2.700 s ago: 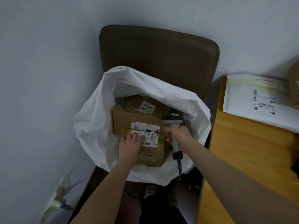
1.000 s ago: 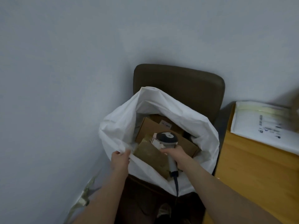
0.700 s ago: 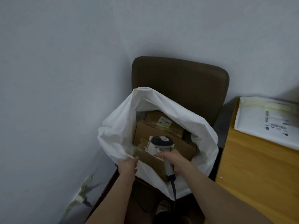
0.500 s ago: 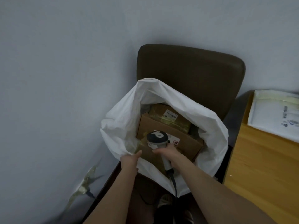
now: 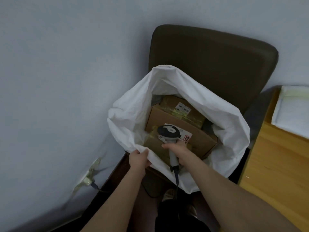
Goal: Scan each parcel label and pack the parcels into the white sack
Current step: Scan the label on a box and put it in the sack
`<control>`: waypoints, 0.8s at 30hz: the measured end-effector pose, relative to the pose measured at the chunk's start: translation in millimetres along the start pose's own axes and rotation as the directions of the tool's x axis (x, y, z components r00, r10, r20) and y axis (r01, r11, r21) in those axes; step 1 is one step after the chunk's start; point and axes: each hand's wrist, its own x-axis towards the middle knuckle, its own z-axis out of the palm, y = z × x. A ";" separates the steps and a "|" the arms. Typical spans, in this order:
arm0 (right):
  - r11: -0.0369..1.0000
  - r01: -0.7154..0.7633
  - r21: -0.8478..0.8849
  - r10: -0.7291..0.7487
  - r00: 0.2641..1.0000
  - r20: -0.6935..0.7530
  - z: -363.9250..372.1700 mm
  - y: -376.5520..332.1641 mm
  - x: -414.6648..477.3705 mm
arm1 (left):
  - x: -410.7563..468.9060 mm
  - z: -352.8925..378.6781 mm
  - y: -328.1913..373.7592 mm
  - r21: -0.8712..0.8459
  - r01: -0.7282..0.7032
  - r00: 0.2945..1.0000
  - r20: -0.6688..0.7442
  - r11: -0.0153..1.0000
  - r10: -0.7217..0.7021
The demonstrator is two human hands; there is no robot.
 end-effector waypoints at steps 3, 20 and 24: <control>1.000 0.025 -0.015 -0.025 1.000 0.006 3.4 -10.1 -0.3 | -20.2 -16.1 16.0 0.020 -0.099 0.992 0.083 0.995 0.097; 0.997 0.009 0.080 -0.002 0.996 -0.089 -58.4 -74.9 -75.6 | -98.4 -31.4 110.7 -0.063 -0.309 0.940 0.134 0.949 0.314; 0.991 0.030 0.134 -0.012 0.992 -0.129 -76.5 -72.0 -97.9 | -106.4 -22.9 124.6 -0.006 -0.252 0.955 0.163 0.968 0.249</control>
